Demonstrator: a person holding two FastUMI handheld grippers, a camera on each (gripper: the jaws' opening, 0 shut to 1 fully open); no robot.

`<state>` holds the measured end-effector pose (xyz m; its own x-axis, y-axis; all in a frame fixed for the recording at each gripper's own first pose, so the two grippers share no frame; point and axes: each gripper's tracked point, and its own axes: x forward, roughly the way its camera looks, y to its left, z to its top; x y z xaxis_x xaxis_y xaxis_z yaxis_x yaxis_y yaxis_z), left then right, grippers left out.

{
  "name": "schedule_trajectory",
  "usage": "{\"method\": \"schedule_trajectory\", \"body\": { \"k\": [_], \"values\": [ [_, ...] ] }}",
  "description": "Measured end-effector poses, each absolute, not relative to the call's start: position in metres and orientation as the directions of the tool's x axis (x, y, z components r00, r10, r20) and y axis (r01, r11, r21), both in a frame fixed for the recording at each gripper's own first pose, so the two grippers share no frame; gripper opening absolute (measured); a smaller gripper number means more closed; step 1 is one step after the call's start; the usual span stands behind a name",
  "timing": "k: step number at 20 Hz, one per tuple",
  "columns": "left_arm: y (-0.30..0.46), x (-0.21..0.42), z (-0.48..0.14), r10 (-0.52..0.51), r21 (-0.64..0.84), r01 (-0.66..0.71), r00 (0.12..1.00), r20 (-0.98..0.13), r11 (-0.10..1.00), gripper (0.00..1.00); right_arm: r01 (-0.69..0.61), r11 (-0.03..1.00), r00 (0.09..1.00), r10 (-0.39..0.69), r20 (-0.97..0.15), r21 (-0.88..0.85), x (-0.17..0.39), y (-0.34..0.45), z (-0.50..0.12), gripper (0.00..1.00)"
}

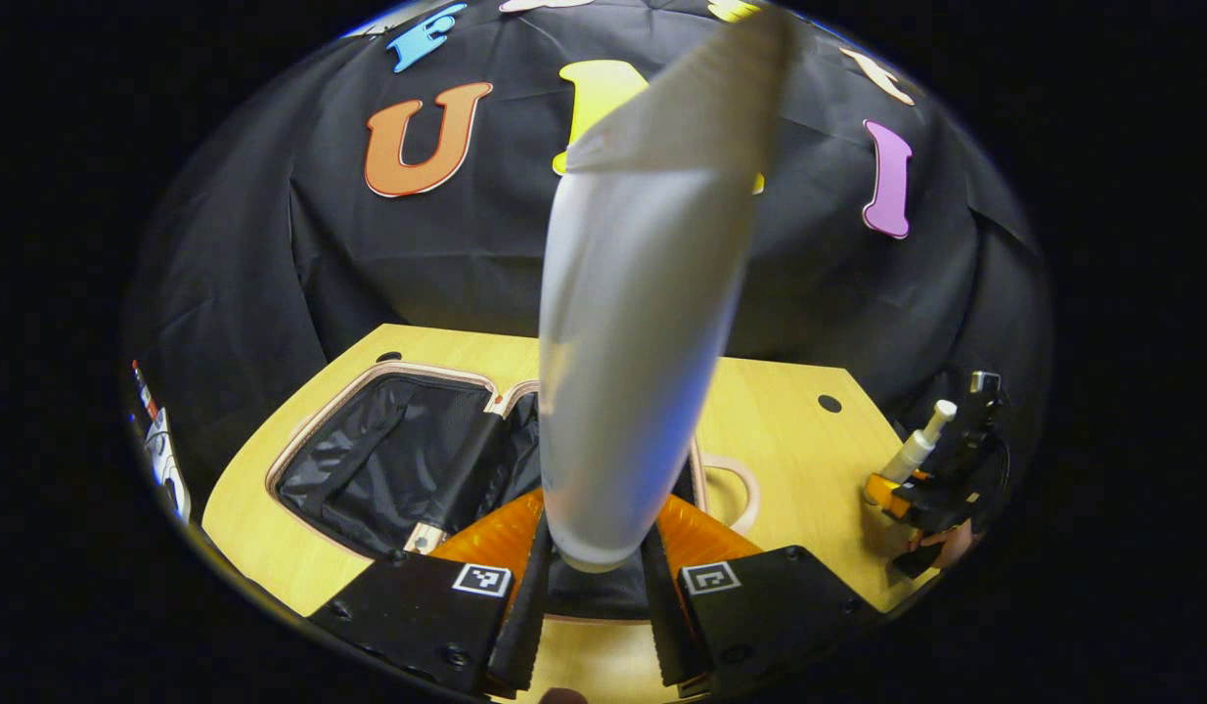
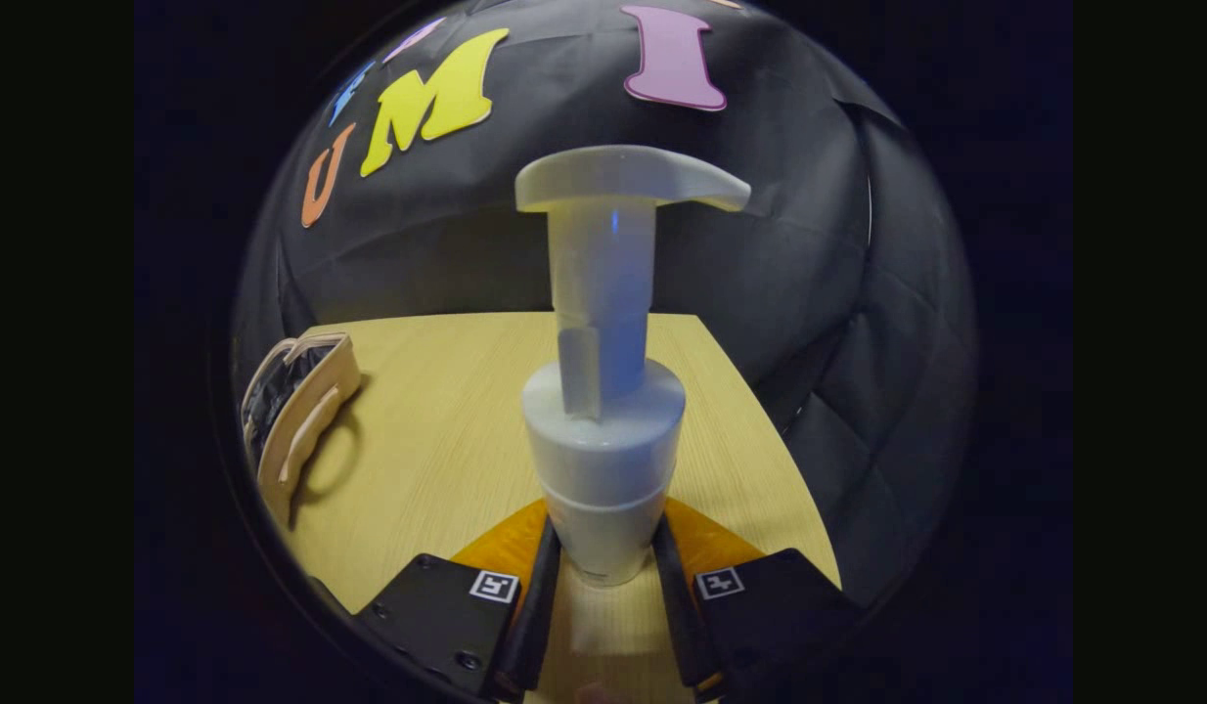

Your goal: First open the suitcase, pack the skin care products into it, and then close the suitcase.

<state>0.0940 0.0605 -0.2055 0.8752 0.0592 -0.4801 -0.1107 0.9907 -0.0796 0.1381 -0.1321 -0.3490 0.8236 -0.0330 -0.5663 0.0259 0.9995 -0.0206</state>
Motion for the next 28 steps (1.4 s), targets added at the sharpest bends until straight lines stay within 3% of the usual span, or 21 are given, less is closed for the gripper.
{"method": "schedule_trajectory", "body": {
  "k": [4, 5, 6, 10, 16, 22, 23, 24, 25, 27, 28],
  "values": [
    [0.069, 0.120, -0.240, -0.052, -0.129, -0.020, 0.844, -0.534, 0.991, 0.49, 0.030, 0.999, 0.838, -0.034, -0.545, -0.015, 0.110, -0.136, -0.295, 0.46],
    [0.071, 0.124, -0.250, -0.076, -0.147, -0.006, 0.833, -0.549, 0.989, 0.54, 0.036, 0.999, 0.844, -0.037, -0.535, -0.012, 0.102, -0.137, -0.278, 0.46],
    [0.073, 0.128, -0.261, -0.101, -0.169, 0.006, 0.820, -0.563, 0.986, 0.49, 0.042, 0.999, 0.848, -0.041, -0.528, -0.009, 0.093, -0.139, -0.262, 0.48],
    [0.087, 0.136, -0.298, -0.151, -0.233, 0.002, 0.768, -0.622, 0.972, 0.48, 0.068, 0.998, 0.859, -0.055, -0.509, 0.008, 0.052, -0.142, -0.203, 0.48],
    [0.105, 0.130, -0.337, -0.149, -0.251, -0.090, 0.599, -0.787, 0.964, 0.48, 0.106, 0.993, 0.869, -0.071, -0.490, 0.044, 0.005, -0.137, -0.139, 0.48],
    [0.113, 0.125, -0.357, -0.170, -0.262, -0.168, 0.426, -0.888, 0.950, 0.48, 0.063, 0.997, 0.897, -0.035, -0.440, 0.050, -0.018, -0.107, -0.099, 0.48],
    [0.113, 0.125, -0.359, -0.169, -0.258, -0.168, 0.415, -0.894, 0.951, 0.48, 0.054, 0.997, 0.900, -0.028, -0.436, 0.048, -0.018, -0.101, -0.097, 0.48],
    [0.113, 0.124, -0.359, -0.166, -0.249, -0.164, 0.402, -0.901, 0.955, 0.55, 0.038, 0.998, 0.902, -0.017, -0.431, 0.040, -0.019, -0.093, -0.095, 0.48],
    [0.112, 0.122, -0.362, -0.161, -0.235, -0.154, 0.384, -0.909, 0.960, 0.48, 0.016, 0.999, 0.903, 0.001, -0.430, 0.036, -0.018, -0.081, -0.096, 0.48],
    [0.110, 0.118, -0.362, -0.156, -0.222, -0.144, 0.367, -0.917, 0.964, 0.58, -0.043, 0.998, 0.892, 0.061, -0.448, 0.051, -0.017, -0.050, -0.101, 0.46],
    [0.108, 0.116, -0.360, -0.161, -0.229, -0.153, 0.360, -0.919, 0.961, 0.51, -0.070, 0.996, 0.885, 0.089, -0.457, 0.059, -0.016, -0.034, -0.105, 0.48]
  ]
}}
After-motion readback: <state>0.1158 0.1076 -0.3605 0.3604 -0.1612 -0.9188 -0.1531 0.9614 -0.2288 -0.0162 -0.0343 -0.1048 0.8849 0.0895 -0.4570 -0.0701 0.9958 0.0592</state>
